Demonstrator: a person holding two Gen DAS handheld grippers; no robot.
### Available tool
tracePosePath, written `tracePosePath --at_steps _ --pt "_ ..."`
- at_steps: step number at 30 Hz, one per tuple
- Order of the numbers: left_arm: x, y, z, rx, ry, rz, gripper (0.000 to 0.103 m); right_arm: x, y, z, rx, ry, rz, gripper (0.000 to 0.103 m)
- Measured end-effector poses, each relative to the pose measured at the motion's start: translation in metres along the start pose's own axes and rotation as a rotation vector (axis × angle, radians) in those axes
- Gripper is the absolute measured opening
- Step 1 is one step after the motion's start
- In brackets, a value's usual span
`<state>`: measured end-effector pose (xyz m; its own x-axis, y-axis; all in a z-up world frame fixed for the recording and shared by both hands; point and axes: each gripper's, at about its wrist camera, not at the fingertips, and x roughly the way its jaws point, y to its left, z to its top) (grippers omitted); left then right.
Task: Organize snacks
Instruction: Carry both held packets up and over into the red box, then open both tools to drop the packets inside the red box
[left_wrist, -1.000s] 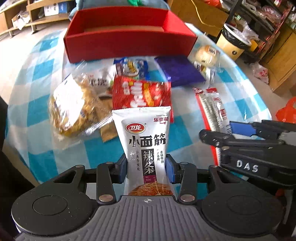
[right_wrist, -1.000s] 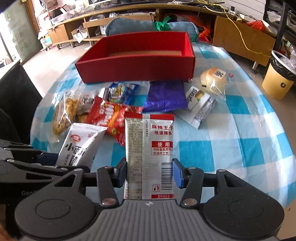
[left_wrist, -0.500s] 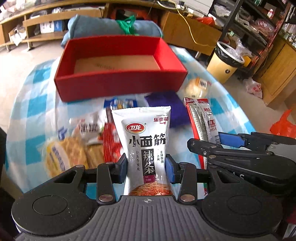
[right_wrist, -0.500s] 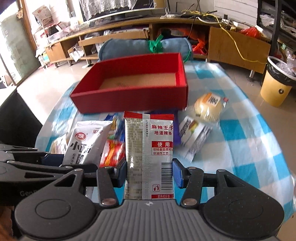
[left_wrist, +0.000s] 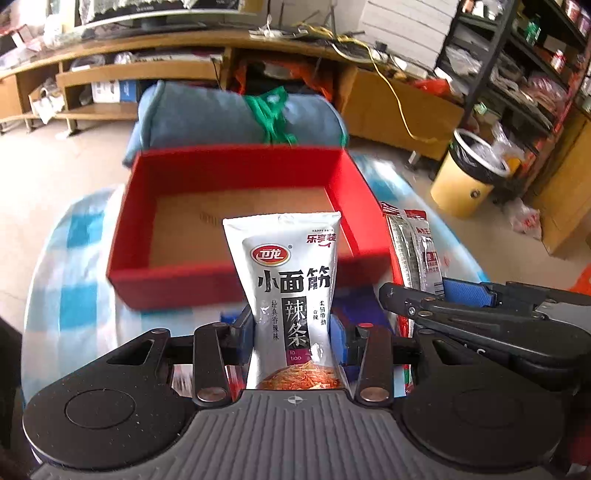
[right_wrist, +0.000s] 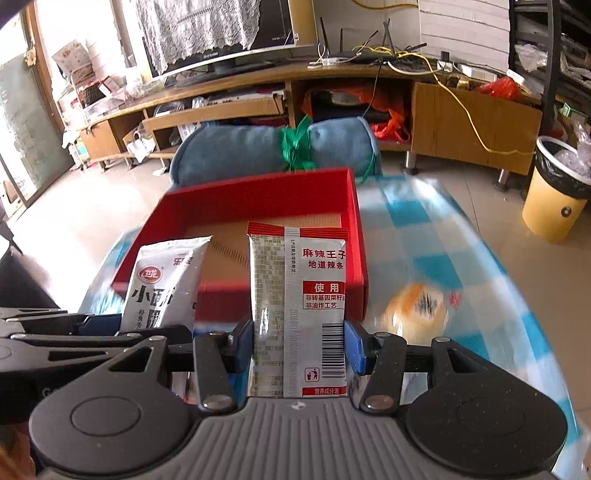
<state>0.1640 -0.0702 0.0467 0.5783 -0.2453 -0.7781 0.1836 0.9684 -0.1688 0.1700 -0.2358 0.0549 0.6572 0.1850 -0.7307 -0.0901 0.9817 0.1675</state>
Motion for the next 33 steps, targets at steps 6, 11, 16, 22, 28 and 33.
tracePosePath --at_steps 6,11,16,22,28,33 --pt "0.02 0.006 0.031 -0.021 -0.031 0.039 0.047 0.031 -0.001 0.033 -0.001 -0.009 0.007 0.045" --pt "0.038 0.015 0.051 -0.035 -0.039 0.07 0.047 0.06 -0.002 0.053 -0.005 -0.003 0.015 0.045" --pt "0.058 0.022 0.064 -0.044 -0.027 0.098 0.046 0.085 -0.004 0.063 -0.006 0.014 0.014 0.044" --pt "0.081 0.028 0.072 -0.049 -0.009 0.132 0.046 0.115 -0.006 0.069 -0.009 0.044 0.012 0.044" --pt "0.112 0.038 0.068 -0.062 0.059 0.159 0.046 0.145 0.0 0.063 -0.069 0.081 -0.024 0.043" --pt "0.125 0.046 0.065 -0.072 0.083 0.195 0.045 0.155 0.009 0.063 -0.131 0.075 -0.045 0.043"
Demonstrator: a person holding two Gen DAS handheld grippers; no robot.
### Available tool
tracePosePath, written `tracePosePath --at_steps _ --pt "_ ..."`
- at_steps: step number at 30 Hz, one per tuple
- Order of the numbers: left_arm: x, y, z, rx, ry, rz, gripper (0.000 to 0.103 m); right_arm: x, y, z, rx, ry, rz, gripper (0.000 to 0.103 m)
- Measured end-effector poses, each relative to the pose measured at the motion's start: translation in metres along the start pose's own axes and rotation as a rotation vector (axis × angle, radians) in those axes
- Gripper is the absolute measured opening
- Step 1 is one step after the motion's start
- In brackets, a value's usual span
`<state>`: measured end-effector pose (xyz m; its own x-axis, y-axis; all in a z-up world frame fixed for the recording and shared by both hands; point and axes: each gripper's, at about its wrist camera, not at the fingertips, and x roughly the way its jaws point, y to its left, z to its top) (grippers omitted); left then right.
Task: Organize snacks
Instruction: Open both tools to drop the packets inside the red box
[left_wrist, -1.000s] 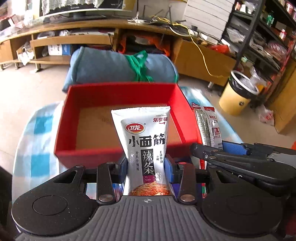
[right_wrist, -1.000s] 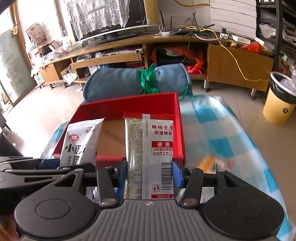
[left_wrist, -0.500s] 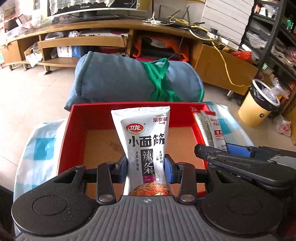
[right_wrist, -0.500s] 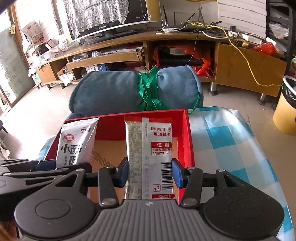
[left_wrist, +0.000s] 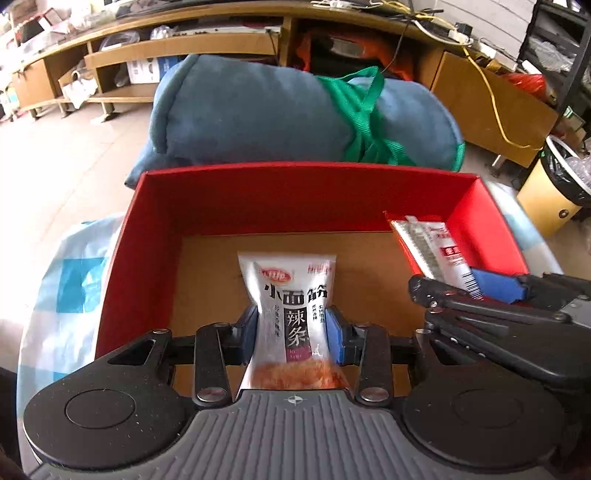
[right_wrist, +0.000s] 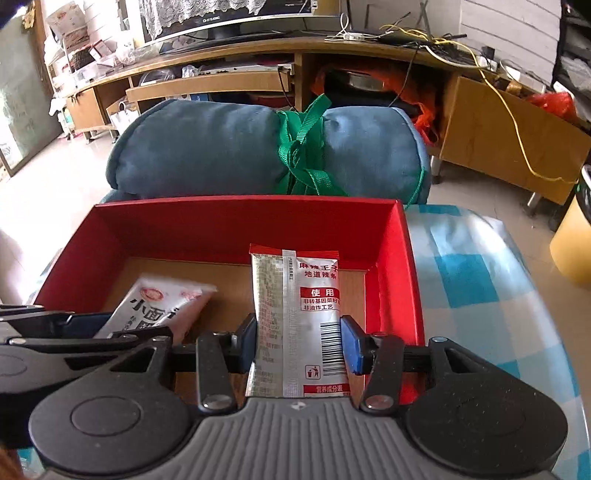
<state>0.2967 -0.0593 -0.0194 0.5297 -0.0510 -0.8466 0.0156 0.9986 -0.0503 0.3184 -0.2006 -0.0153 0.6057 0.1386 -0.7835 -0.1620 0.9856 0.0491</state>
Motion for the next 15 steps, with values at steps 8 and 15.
tracePosePath --at_steps 8,15 --pt "0.006 0.01 -0.003 -0.015 0.02 0.047 0.056 0.004 0.005 0.002 -0.053 -0.011 0.006 0.045" --pt "-0.001 0.019 -0.001 -0.034 0.009 0.056 0.067 -0.002 0.004 0.003 -0.041 -0.014 0.018 0.049"
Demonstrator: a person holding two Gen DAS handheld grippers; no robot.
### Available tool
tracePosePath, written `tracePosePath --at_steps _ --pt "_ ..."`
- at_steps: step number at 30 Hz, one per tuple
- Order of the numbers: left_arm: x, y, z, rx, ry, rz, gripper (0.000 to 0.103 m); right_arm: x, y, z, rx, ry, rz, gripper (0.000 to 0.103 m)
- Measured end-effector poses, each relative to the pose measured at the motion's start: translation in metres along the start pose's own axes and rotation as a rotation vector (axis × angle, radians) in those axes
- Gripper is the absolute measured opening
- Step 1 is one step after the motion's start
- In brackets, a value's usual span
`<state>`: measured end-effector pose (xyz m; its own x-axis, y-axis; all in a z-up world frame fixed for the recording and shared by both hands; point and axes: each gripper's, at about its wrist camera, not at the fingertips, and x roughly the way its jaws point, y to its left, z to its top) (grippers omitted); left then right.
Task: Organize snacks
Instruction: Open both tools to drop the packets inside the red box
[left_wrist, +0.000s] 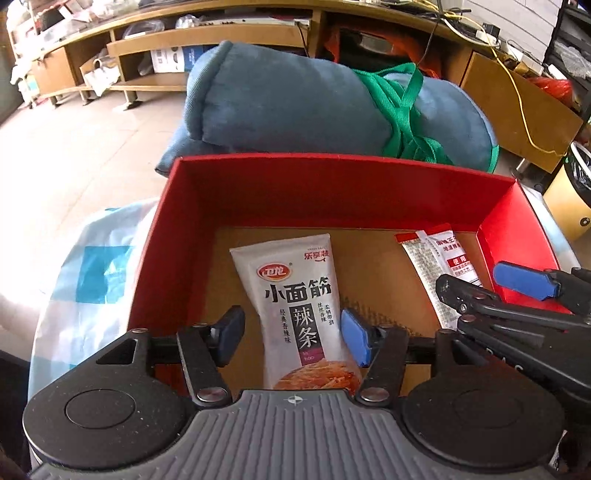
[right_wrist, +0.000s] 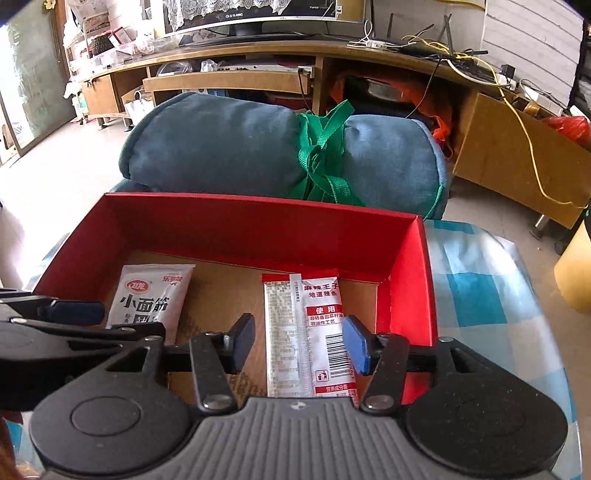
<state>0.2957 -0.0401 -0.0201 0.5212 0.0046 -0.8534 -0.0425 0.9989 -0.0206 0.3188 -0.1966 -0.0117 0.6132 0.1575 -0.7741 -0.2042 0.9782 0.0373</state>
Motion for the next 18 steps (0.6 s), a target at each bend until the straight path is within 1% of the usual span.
tracePosePath --at_steps 2,8,18 --pt "-0.003 0.0 0.001 0.008 -0.011 0.008 0.07 -0.003 0.0 0.0 0.007 -0.008 -0.001 0.049" --pt "-0.011 0.001 0.002 0.002 -0.03 0.001 0.076 -0.015 0.001 0.002 0.015 -0.029 -0.01 0.049" --pt "-0.033 0.004 0.0 0.016 -0.073 -0.001 0.08 -0.039 0.004 0.0 0.034 -0.051 -0.002 0.05"
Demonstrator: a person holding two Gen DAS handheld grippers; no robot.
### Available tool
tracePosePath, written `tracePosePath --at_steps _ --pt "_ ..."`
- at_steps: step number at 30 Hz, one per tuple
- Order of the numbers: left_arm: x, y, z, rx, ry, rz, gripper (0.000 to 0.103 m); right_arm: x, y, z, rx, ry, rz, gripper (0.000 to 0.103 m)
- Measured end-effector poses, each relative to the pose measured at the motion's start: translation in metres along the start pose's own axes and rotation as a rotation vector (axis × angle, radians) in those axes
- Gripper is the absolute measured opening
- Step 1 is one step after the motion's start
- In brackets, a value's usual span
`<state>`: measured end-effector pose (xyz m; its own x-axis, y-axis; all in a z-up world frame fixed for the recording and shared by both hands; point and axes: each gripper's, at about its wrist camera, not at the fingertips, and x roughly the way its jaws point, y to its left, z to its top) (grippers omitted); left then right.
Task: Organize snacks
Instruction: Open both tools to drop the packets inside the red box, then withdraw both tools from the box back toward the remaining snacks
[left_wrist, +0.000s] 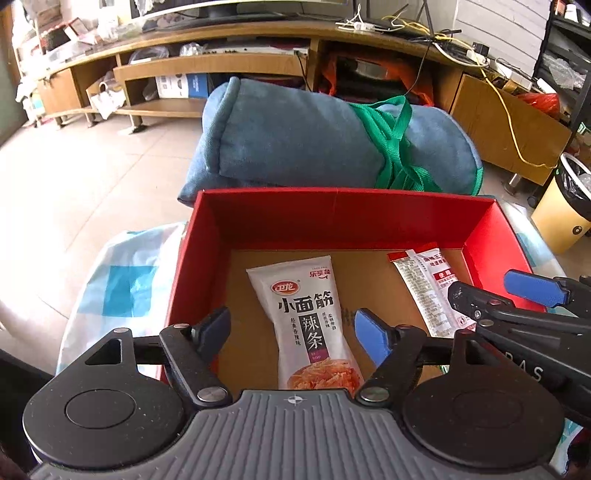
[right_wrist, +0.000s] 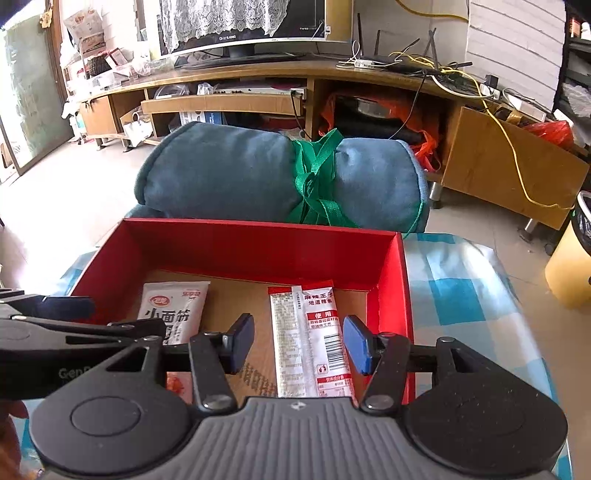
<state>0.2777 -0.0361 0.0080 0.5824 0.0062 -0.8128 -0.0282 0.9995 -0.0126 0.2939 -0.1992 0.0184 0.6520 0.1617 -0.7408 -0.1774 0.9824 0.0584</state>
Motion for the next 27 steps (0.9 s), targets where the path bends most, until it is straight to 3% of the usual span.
tracePosePath --at_steps 11,21,27 --pt "-0.025 0.012 -0.015 -0.003 -0.014 -0.031 0.083 -0.025 0.009 -0.014 -0.006 0.002 0.017 0.058" --pt "-0.046 0.031 -0.045 -0.015 0.02 -0.076 0.086 -0.038 0.028 -0.045 -0.054 0.059 0.043 0.061" --pt "-0.051 0.044 -0.069 -0.025 0.066 -0.086 0.086 -0.055 0.036 -0.061 -0.078 0.049 0.052 0.065"
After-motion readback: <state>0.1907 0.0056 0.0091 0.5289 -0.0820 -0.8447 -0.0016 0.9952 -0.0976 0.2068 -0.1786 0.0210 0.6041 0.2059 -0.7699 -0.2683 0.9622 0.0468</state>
